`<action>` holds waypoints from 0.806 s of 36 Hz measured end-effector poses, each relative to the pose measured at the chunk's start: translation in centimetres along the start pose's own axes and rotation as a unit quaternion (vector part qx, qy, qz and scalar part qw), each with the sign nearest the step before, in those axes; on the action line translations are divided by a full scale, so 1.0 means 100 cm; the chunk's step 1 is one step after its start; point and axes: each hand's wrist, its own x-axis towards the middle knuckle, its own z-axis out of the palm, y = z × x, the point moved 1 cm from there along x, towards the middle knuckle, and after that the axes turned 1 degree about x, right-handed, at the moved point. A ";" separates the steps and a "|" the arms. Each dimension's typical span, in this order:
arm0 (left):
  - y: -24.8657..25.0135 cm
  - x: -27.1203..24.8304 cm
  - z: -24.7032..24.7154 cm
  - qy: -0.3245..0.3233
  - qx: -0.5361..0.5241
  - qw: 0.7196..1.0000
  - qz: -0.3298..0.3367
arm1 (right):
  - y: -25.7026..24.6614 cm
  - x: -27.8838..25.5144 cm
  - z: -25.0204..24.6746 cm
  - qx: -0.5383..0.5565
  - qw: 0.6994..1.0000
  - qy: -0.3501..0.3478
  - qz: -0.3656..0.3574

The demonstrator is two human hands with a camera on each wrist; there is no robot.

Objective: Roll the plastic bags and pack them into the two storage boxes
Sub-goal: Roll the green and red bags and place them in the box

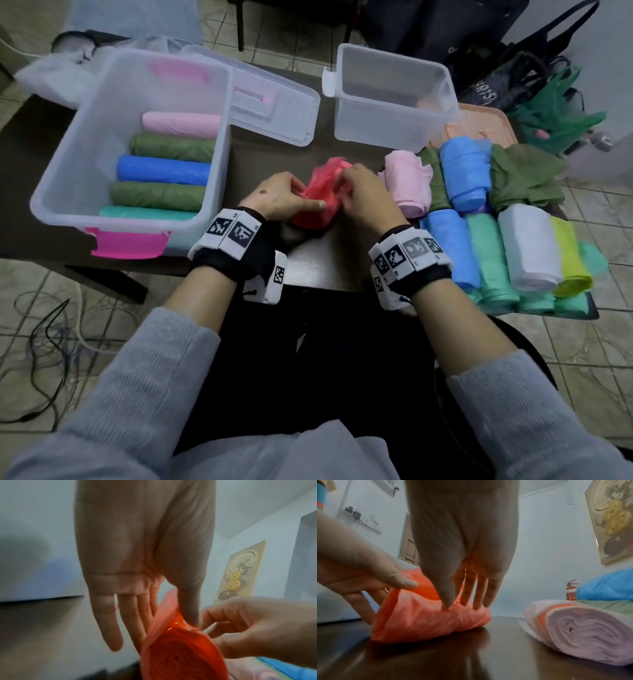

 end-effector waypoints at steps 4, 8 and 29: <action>0.000 0.006 -0.004 0.067 0.003 0.997 -0.030 | 0.001 -0.002 -0.002 -0.002 0.998 -0.062 -0.027; 0.007 0.012 -0.006 0.140 -0.012 0.989 -0.052 | 0.003 -0.006 -0.004 -0.139 0.986 -0.057 -0.077; 0.021 0.035 -0.012 0.158 -0.099 0.977 -0.107 | -0.018 -0.020 0.003 -0.206 0.953 -0.179 -0.132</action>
